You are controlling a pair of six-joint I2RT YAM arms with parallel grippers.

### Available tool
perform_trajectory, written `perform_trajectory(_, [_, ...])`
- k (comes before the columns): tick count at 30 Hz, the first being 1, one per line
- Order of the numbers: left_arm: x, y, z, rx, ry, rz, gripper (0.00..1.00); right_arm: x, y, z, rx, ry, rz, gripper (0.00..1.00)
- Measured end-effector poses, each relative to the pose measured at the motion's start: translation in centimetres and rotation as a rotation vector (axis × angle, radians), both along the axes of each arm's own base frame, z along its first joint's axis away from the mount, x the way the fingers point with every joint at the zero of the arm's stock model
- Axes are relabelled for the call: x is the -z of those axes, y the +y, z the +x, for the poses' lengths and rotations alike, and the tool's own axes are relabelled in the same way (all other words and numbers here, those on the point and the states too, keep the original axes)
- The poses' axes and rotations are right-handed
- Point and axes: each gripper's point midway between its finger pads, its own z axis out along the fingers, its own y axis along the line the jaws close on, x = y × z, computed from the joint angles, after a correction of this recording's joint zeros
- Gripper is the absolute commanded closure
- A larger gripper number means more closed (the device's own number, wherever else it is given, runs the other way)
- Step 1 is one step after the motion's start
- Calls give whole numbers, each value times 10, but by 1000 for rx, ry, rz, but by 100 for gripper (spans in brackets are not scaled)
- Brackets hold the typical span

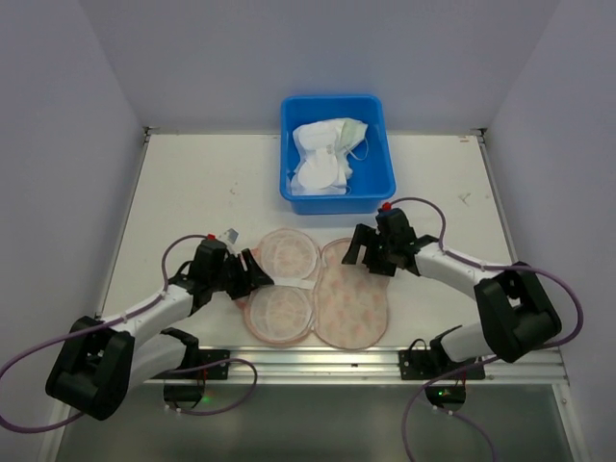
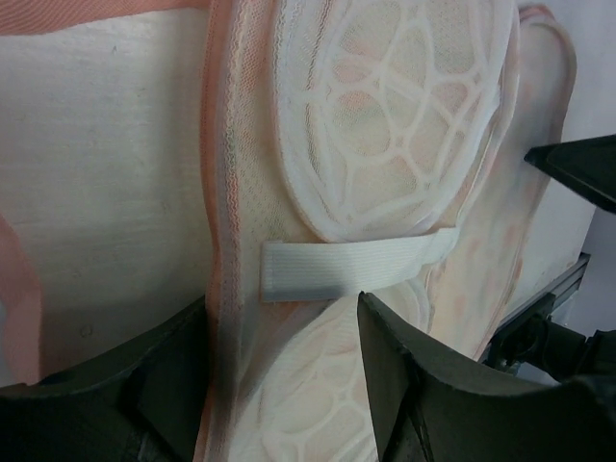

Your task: Unzip the laundry bag and remove the bra

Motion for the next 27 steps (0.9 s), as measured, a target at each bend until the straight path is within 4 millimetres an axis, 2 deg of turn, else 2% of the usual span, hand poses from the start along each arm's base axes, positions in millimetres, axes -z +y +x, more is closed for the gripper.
perform_trajectory(6, [-2,-11,-5,-9,22,-40,36,-18,-7,26,18,-110,-62,11])
perform_trajectory(12, [-1,-19,-9,-2,34,-58,37,-47,-34,21,87,-227,-118,9])
perform_trajectory(19, [-1,-21,-8,-6,39,-64,37,-17,-71,-14,148,-102,-227,13])
perform_trajectory(23, [-1,-20,-7,-9,36,-59,37,-3,-83,-15,180,-35,-259,16])
perform_trajectory(26, [-1,-18,-6,-17,25,-46,37,15,-86,-19,166,43,-298,22])
perform_trajectory(27, [-1,-17,-5,-21,18,-40,37,14,-82,-16,158,45,-288,26])
